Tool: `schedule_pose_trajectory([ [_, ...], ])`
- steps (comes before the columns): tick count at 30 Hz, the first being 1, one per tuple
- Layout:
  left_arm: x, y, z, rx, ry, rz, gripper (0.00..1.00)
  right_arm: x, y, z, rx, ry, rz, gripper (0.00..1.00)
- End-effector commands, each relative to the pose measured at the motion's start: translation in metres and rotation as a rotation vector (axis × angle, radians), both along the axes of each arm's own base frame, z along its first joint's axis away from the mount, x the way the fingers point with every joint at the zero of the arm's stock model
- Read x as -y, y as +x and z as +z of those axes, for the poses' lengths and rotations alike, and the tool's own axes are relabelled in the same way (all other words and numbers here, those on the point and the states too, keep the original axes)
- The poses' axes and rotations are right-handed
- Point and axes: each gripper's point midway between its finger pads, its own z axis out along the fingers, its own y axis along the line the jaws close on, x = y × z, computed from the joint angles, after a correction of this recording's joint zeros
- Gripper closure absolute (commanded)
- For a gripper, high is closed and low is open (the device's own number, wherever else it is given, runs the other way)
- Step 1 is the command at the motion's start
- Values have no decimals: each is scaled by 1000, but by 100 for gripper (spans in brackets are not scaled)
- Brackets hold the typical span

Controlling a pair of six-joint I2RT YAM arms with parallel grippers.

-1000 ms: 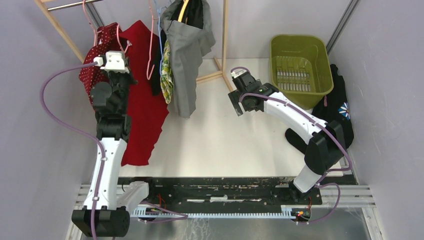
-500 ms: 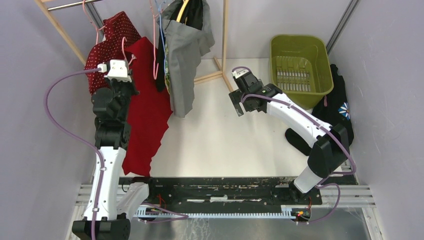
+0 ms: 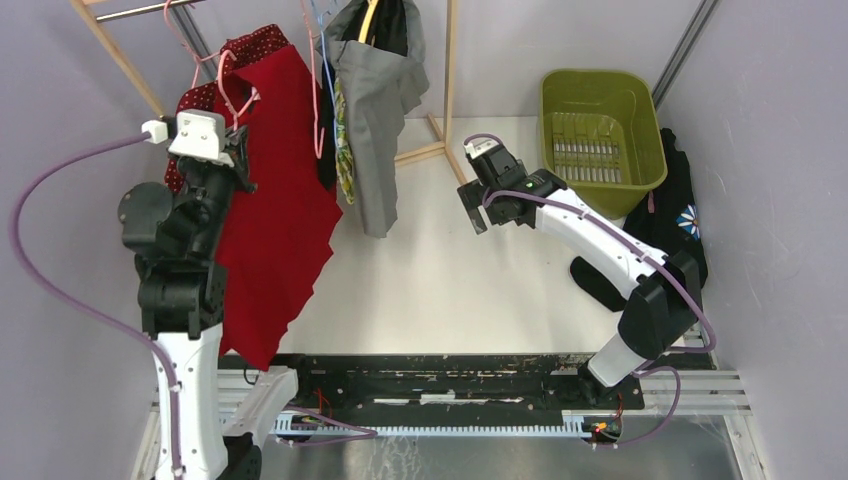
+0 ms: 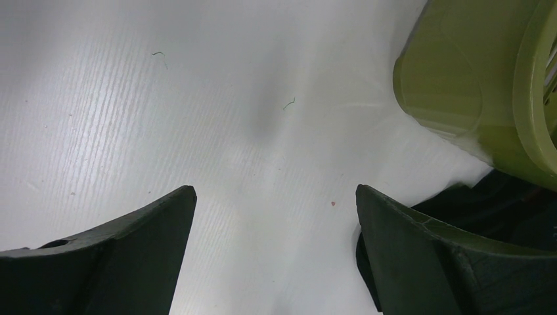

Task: Remove the skirt from the hanger
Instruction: Pick up the hanger from the clothesline, then remove the skirt from the hanger.

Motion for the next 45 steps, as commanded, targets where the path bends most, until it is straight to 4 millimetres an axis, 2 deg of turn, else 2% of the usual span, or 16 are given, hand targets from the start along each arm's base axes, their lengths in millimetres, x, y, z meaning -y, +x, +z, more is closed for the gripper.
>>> schedule_pose_trajectory([
  [1,3,-50,64,196,80,-11,97,-5,-4,18,50,49,6,2],
  [5,-5,-77,88,271,77,39,97,-4,-6,22,61,43,5,2],
  [10,-5,-117,134,430,61,46,97,-5,-8,26,69,43,12,2],
  [14,23,-131,163,493,40,-120,97,0,-9,39,103,34,2,2],
  [19,60,-141,185,535,-8,-364,97,11,-6,58,160,8,-21,2],
  [23,93,-150,196,550,-23,-598,97,20,-5,68,192,-18,-50,2],
  [26,117,-143,191,528,-75,-813,97,28,-2,85,241,-33,-80,1],
  [29,120,-102,163,427,-165,-845,97,39,0,111,306,-49,-120,0],
  [33,115,-44,109,284,-232,-781,97,48,0,142,371,-51,-150,0],
  [36,114,-9,66,168,-281,-747,97,54,0,168,425,-45,-168,0],
  [39,117,15,26,60,-309,-733,97,58,3,191,483,-47,-174,0],
  [43,130,37,-22,-93,-311,-732,97,55,7,200,496,-51,-169,0],
  [45,143,40,-38,-147,-299,-756,97,55,7,206,506,-35,-170,0],
])
